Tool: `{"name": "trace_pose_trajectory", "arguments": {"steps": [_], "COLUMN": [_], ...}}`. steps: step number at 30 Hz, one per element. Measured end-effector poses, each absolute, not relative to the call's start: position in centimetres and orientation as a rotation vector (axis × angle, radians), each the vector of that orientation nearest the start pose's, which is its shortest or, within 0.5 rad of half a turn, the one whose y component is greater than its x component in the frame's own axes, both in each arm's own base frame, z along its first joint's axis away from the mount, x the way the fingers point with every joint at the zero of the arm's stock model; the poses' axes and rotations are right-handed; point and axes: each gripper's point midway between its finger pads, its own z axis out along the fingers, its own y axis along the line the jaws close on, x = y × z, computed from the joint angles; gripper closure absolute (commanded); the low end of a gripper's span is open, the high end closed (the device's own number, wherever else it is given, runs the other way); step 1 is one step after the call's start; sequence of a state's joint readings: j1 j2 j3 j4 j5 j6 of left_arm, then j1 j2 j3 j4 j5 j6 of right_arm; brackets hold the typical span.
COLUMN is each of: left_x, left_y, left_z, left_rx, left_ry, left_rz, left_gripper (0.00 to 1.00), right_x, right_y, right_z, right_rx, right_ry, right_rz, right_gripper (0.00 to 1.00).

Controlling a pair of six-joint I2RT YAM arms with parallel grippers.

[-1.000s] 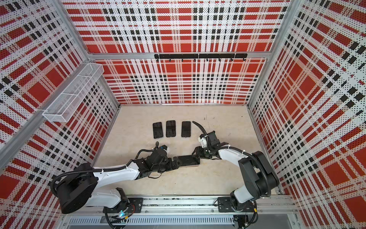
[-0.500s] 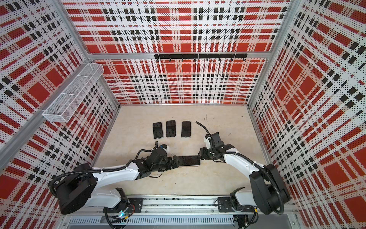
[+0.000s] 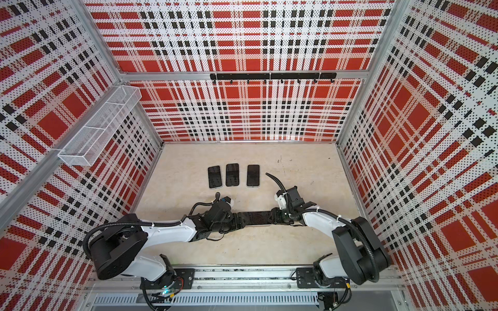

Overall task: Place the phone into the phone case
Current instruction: 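Press the phone's edges into the case with both grippers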

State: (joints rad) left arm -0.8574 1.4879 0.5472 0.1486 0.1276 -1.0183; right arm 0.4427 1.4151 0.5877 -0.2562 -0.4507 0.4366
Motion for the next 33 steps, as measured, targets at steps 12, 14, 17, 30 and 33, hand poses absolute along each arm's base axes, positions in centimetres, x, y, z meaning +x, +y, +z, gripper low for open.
{"name": "trace_pose_trajectory", "arguments": {"steps": [12,14,17,30,33], "left_x": [22.4,22.5,22.6,22.9,22.9], "left_y": [-29.4,-29.4,-29.4,-29.0,-28.9], "left_z": [3.6,3.6,3.6,3.2,3.1], "left_rx": [-0.147,-0.148,-0.151,-0.167,-0.171], "left_ry": [2.615,2.615,2.614,2.618,2.623], "left_rz": [-0.97,-0.969,-0.969,-0.949,-0.943], "left_gripper": [0.36,0.36,0.36,0.5,0.53], "right_x": [24.3,24.3,24.4,25.0,25.4], "right_y": [19.8,19.9,19.9,20.2,20.3], "right_z": [3.0,3.0,3.0,3.0,2.9], "right_rx": [-0.176,-0.186,-0.198,-0.233,-0.235], "right_ry": [2.728,2.725,2.72,2.696,2.682], "right_rz": [0.873,0.859,0.84,0.776,0.758], "right_gripper": [0.84,0.84,0.84,0.8,0.8]}}
